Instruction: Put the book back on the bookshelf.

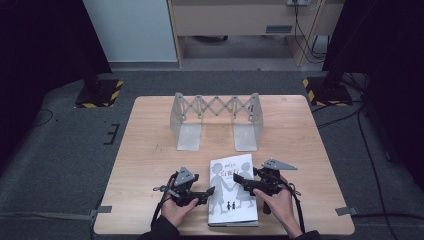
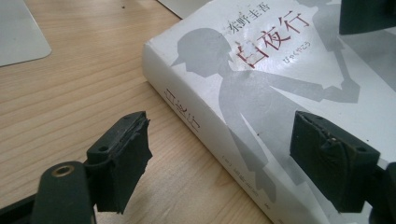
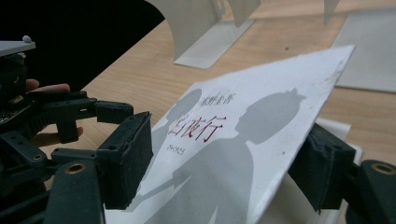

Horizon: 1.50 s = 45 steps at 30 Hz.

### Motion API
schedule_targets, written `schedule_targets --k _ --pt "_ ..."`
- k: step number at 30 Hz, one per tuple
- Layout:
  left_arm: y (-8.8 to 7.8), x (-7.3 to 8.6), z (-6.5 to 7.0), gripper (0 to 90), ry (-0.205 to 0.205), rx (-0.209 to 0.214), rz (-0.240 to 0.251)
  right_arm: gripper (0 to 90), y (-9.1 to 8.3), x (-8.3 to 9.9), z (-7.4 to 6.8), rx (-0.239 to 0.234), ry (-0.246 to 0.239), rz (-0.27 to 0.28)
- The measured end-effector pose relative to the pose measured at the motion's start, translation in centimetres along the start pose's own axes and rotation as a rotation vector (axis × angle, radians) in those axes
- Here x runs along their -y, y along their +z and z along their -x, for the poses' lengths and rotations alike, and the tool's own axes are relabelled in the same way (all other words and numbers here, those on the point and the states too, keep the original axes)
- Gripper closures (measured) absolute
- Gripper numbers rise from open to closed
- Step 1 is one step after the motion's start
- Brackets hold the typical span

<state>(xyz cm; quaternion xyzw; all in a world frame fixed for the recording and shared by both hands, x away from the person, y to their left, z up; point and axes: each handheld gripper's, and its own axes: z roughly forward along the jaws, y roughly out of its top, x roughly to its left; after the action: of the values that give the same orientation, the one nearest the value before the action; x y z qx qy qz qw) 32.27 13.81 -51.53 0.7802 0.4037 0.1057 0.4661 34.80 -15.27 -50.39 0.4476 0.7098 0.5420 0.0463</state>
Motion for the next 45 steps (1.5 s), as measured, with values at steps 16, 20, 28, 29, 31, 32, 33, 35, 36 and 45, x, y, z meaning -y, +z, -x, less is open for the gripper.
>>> schedule_targets --k 16,20,28,29,31,32,33,35,36,45 --pt "0.3 0.2 0.0 19.0 0.001 0.008 -0.018 29.6 1.5 1.0 -0.1 -0.075 0.036 -0.082" --pt "0.4 0.3 0.0 18.9 -0.005 0.012 -0.014 30.8 1.6 1.0 0.1 -0.087 0.055 -0.08" --pt "0.5 0.3 -0.1 18.4 -0.011 0.02 -0.007 37.6 1.8 1.0 0.3 -0.102 0.104 -0.078" --pt "0.5 0.3 -0.1 18.4 -0.012 0.021 -0.005 38.8 1.8 1.0 0.3 -0.101 0.106 -0.078" --pt "0.6 0.3 -0.1 18.4 -0.014 0.022 -0.005 41.7 1.8 0.9 0.4 -0.098 0.113 -0.08" --pt "0.6 0.3 -0.1 18.4 -0.014 0.022 -0.001 43.9 1.8 0.9 0.5 -0.096 0.116 -0.081" --pt "0.6 0.3 -0.1 18.4 -0.013 0.022 0.0 46.3 1.8 0.9 0.5 -0.095 0.128 -0.085" --pt "0.6 0.3 -0.1 18.5 -0.009 0.022 0.0 51.6 1.8 0.8 0.7 -0.098 0.154 -0.091" --pt "0.6 0.3 -0.1 18.6 -0.012 0.023 0.002 53.7 1.7 0.8 0.7 -0.1 0.176 -0.1" --pt "0.6 0.3 -0.3 18.9 -0.032 0.039 0.005 62.6 1.4 0.6 0.6 -0.096 0.192 -0.084"
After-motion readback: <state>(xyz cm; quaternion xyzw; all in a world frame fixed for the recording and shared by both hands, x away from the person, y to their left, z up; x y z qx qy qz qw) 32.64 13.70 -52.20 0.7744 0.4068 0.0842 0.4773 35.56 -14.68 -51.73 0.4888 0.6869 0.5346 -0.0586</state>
